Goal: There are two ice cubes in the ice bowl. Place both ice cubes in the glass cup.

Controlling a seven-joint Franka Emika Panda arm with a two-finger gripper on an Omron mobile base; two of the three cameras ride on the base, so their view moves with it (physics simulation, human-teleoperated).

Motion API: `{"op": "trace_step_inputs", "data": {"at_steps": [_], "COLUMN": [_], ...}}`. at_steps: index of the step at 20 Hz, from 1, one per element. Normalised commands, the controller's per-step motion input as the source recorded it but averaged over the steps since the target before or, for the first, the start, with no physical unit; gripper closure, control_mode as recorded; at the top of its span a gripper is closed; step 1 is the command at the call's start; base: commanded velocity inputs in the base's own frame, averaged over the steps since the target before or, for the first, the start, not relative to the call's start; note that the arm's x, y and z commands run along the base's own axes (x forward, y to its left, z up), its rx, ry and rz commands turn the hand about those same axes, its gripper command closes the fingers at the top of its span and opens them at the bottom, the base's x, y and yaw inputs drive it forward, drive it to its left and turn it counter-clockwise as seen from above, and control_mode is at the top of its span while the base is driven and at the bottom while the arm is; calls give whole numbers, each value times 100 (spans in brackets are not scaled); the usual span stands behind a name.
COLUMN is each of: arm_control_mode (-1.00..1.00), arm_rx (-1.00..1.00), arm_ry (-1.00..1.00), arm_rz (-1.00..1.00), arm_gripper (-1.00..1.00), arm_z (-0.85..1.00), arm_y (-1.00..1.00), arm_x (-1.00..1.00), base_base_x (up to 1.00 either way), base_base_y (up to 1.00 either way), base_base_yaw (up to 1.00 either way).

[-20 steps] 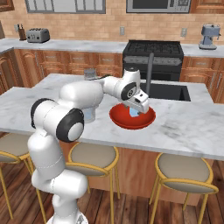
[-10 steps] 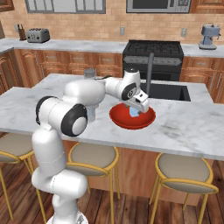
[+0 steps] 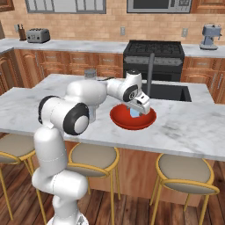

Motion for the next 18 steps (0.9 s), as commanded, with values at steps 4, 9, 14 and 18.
{"op": "trace_step_inputs", "data": {"at_steps": [4,9,14,18], "arm_control_mode": [-100,-100,-100,-100], "arm_rx": [0,0,0,0], "arm_ry": [0,0,-2,0], "arm_rz": [0,0,0,0], "arm_gripper": [-100,-100,-100,100], "arm_z": [-13,-8,-9,1], "arm_y": [0,0,0,0], "arm_x": [1,6,4,0], "base_base_x": [0,0,0,0], "base_base_y": [0,0,0,0], "base_base_yaw": [0,0,0,0]}}
